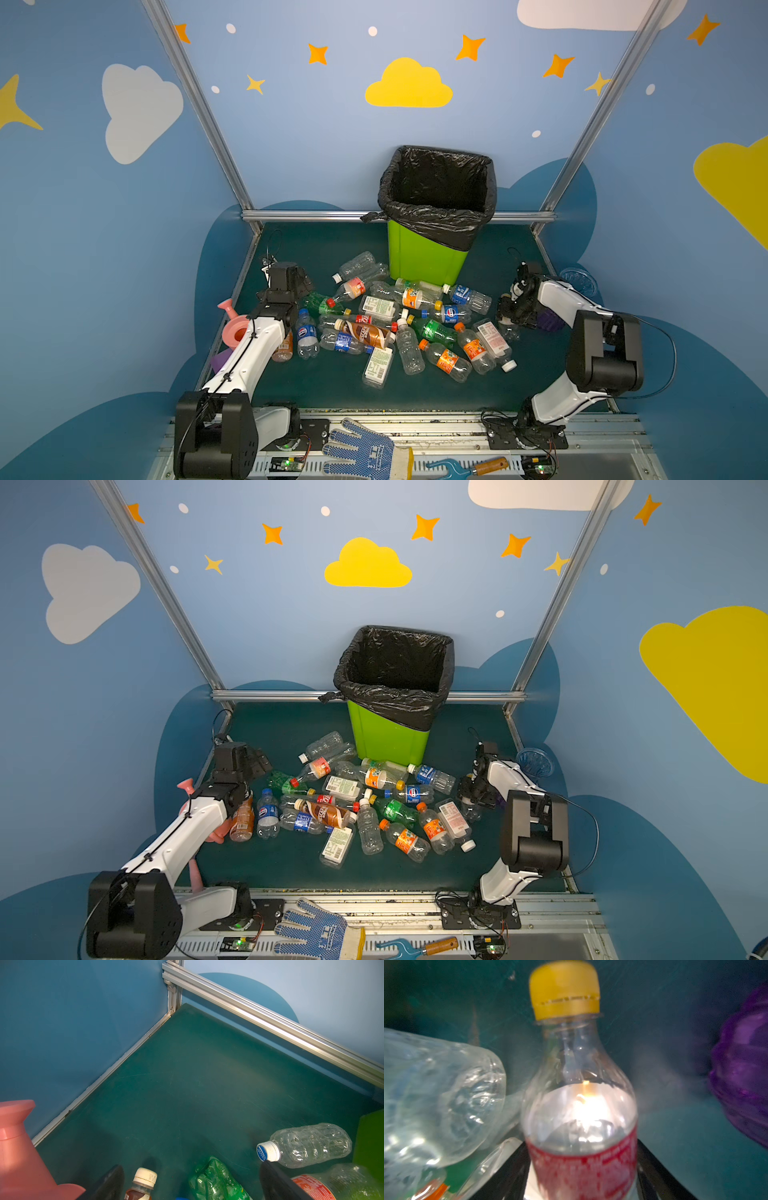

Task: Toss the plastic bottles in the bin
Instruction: 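Lift the yellow-capped bottle with the right gripper and drop it into the bin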

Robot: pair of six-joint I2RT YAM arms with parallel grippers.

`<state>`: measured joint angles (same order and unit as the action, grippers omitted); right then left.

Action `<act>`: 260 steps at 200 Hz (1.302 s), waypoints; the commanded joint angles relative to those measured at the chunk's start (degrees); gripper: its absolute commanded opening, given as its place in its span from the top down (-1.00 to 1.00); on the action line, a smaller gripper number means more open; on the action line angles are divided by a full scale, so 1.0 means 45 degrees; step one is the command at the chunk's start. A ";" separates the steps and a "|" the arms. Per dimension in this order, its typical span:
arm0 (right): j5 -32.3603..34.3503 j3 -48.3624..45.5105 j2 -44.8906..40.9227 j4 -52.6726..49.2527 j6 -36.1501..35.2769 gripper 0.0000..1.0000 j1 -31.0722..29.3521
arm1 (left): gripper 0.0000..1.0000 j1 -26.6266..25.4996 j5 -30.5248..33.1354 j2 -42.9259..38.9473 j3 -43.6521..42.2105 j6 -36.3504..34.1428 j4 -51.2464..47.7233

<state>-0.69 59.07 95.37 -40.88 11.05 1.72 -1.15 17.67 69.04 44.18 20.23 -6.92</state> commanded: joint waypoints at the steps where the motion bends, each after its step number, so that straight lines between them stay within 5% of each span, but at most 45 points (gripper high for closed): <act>1: 0.0270 0.0368 0.0173 -0.0147 -0.0133 -0.36 -0.0149 | -1.00 -0.0001 0.0367 -0.0126 0.0218 0.0068 -0.0240; 19: 0.0339 0.0458 0.0103 -0.0041 -0.0129 -0.16 -0.0226 | -1.00 0.0001 0.0496 -0.0164 0.0145 0.0132 -0.0258; 91: 0.0168 0.3866 -0.3382 0.0145 -0.0336 0.06 -0.0162 | -1.00 -0.0012 0.1260 -0.0156 0.0050 0.0780 -0.0777; 162: -0.0558 0.7823 -0.6328 0.5151 0.1744 0.04 0.0537 | -1.00 -0.0001 0.2210 0.0148 0.0258 0.1400 -0.2009; 198: -0.3691 0.9635 -0.3942 0.6949 0.4109 0.02 -0.0357 | -1.00 -0.0015 0.2207 0.0352 0.0457 0.1635 -0.2504; 221: -0.6515 1.3684 -0.0307 0.4291 0.2720 -0.07 -0.2478 | -1.00 -0.0014 0.2130 0.0416 0.0474 0.1748 -0.2595; 244: -0.6415 1.9918 0.2904 -0.1663 0.0393 -0.63 -0.3574 | -1.00 0.0015 0.2184 0.0389 0.0675 0.1694 -0.2963; 260: -0.5763 1.9669 0.2388 -0.1146 0.0827 -0.81 -0.3265 | -1.00 0.0021 0.2342 0.0309 0.0836 0.1631 -0.3328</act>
<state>-24.91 143.52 109.19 -32.49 18.04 -13.87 -1.15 26.37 70.52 45.47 27.27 -18.41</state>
